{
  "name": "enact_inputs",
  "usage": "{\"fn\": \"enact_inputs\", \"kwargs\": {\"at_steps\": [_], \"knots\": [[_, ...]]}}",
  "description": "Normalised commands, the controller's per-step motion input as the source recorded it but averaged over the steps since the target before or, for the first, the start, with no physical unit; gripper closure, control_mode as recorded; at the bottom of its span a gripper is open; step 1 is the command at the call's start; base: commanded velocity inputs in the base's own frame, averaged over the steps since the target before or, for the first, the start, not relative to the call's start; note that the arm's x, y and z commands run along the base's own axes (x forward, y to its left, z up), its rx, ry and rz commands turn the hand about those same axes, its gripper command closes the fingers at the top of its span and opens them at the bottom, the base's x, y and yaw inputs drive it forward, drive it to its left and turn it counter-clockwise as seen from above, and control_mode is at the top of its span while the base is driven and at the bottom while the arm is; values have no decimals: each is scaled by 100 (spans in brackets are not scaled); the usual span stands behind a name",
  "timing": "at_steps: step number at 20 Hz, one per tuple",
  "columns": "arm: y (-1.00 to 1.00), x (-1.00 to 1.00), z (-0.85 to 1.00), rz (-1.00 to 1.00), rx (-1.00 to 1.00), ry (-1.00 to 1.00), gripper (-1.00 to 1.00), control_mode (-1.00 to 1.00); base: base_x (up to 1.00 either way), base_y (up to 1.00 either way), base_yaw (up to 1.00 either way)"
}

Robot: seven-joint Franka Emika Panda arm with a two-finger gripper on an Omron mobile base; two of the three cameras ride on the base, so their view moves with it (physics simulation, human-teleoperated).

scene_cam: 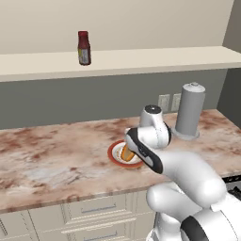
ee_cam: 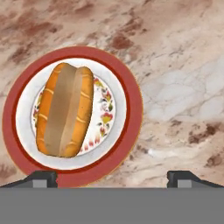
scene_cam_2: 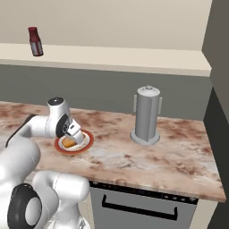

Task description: Move the hot dog bun to the plate on the dining table and place the condiment next to that plate. Then navigate to the fridge and take the sausage and place it on the plate as well.

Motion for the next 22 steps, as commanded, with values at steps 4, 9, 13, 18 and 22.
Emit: {"fn": "enact_inputs", "kwargs": {"at_steps": [4, 9, 13, 18, 22], "knots": [[0, 27, -40, 0, 0, 0, -100, -100, 0, 0, 0], [0, 20, -30, 0, 0, 0, -100, -100, 0, 0, 0], [0, 26, -12, 0, 1, 4, -100, -100, 0, 0, 0], [2, 24, -9, 0, 0, 7, -100, -100, 0, 0, 0], [13, 23, -12, 0, 0, 9, -100, -100, 0, 0, 0]]}}
